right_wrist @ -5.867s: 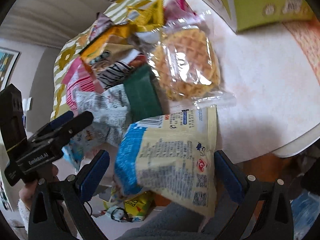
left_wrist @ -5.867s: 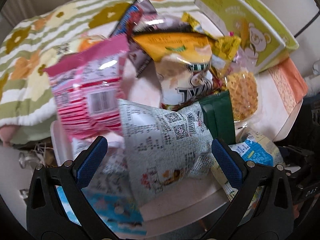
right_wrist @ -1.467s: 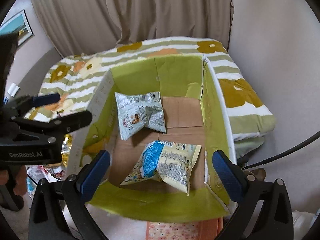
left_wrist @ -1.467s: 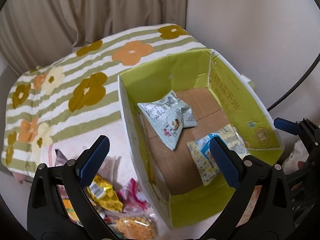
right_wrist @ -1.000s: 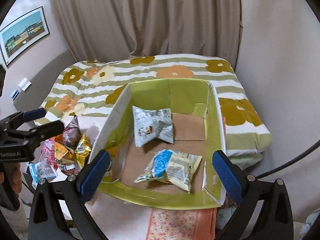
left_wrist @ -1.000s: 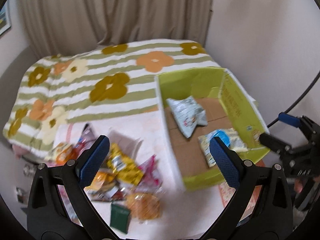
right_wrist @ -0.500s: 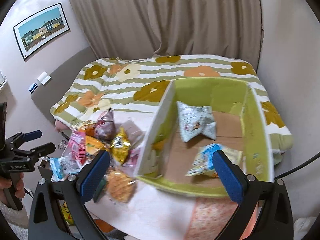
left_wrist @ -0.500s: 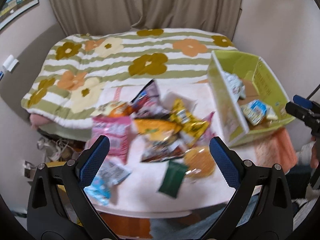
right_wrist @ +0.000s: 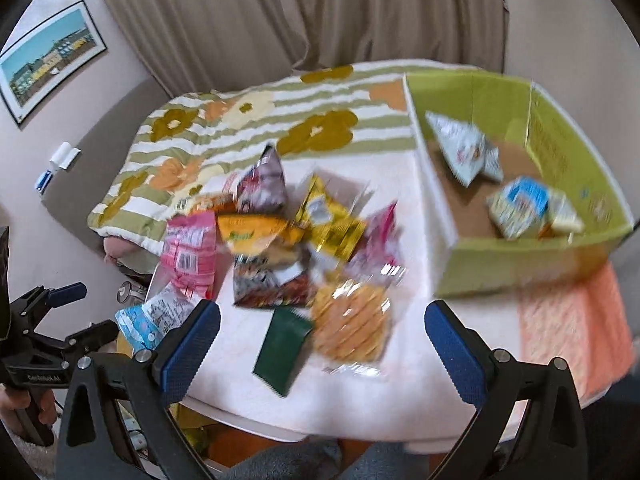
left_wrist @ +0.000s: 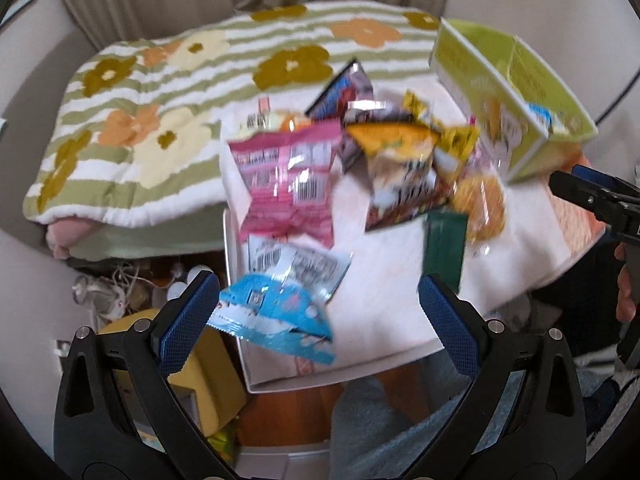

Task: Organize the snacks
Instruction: 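Move both tools back over the snack pile, then grasp the blue-and-white packet with the left tool while the right tool grasps the dark green bar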

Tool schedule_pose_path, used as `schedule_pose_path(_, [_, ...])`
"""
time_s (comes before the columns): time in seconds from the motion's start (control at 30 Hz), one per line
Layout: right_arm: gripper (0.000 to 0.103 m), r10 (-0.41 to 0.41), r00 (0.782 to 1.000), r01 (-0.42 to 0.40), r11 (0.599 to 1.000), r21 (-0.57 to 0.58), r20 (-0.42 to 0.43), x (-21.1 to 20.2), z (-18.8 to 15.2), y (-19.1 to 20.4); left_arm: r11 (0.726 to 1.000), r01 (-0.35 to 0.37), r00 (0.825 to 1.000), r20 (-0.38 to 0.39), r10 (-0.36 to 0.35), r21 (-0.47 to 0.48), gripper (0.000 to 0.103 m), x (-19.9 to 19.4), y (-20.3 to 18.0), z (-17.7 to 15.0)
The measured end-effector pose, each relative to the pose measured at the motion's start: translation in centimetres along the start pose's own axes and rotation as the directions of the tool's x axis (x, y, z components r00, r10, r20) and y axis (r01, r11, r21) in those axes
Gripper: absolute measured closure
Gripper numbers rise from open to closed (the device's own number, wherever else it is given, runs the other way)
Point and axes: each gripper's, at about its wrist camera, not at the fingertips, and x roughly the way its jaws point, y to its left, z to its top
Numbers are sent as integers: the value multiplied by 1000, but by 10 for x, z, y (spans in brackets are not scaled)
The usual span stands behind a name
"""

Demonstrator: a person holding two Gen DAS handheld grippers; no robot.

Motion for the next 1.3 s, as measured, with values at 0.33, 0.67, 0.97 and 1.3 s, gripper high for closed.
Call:
schedule_pose_path(0.33, [1, -124, 991, 128, 987, 94, -49, 54, -51, 31, 979, 5, 997, -74, 10, 203, 3, 68, 9, -1])
schedule_pose_path(0.67, [1, -153, 987, 156, 986, 55, -47, 87, -79, 56, 973, -48, 995, -74, 66, 225, 3, 110, 3, -11])
schedule_pose_path(0.97, [14, -161, 985, 165, 984, 67, -61, 101, -79, 51, 960, -88, 992, -59, 108, 267, 4, 125, -2, -22])
schedule_pose_path(1.3, [23, -191, 980, 194, 979, 59, -48, 115, -71, 52, 954, -98, 990, -74, 123, 285, 24, 136, -3, -27])
